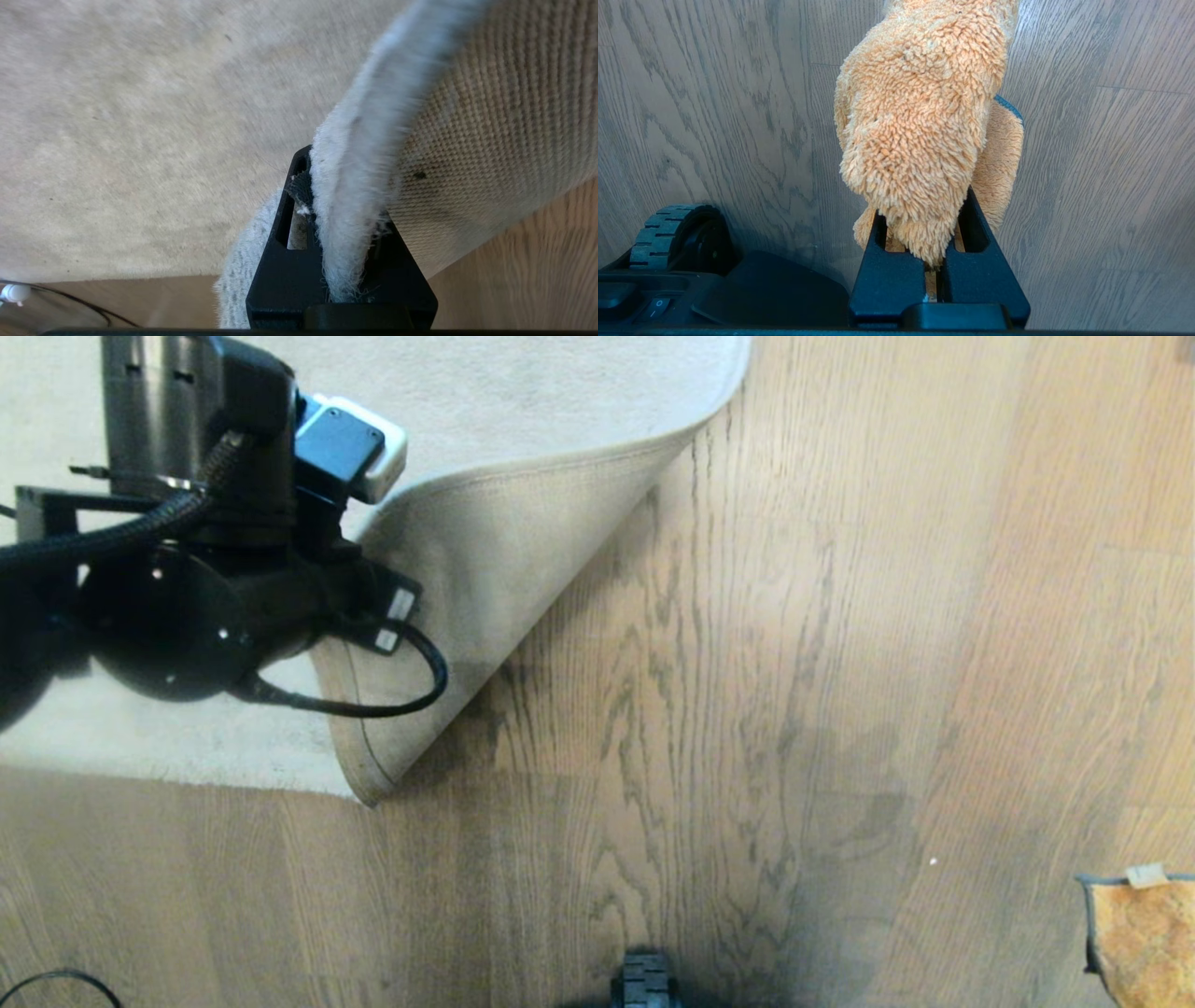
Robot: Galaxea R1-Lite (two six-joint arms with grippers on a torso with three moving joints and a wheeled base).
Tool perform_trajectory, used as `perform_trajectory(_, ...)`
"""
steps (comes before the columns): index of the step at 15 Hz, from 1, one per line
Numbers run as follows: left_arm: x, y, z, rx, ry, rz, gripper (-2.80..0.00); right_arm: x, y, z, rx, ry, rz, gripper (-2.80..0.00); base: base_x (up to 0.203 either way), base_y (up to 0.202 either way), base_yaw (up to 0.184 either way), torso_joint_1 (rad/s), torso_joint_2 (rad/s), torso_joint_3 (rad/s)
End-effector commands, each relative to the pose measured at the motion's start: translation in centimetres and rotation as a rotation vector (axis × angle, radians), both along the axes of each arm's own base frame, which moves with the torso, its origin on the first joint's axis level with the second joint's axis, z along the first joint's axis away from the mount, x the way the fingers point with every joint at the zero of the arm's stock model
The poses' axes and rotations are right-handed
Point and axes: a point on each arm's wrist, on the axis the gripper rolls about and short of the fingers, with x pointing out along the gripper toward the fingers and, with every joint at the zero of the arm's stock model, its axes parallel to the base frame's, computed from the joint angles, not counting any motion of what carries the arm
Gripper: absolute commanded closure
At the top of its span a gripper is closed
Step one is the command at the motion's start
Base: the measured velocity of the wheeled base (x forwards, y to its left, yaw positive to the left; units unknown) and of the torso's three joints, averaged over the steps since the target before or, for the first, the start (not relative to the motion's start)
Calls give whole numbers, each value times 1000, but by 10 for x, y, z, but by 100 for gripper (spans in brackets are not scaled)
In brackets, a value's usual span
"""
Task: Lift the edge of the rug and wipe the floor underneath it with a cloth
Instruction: Lay down the carpet
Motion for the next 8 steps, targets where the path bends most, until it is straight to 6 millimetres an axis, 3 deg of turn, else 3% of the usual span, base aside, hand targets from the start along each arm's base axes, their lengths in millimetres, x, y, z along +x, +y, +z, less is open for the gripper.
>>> perform_trajectory(1,-8,5,14,-34,-54,1,0,0,0,0,-1,2,1,0,0,0,0,0,0,0)
perform_trajectory(8,-24,2,24,-96,-92,-14,0,0,0,0,-1,2,1,0,0,0,0,0,0,0)
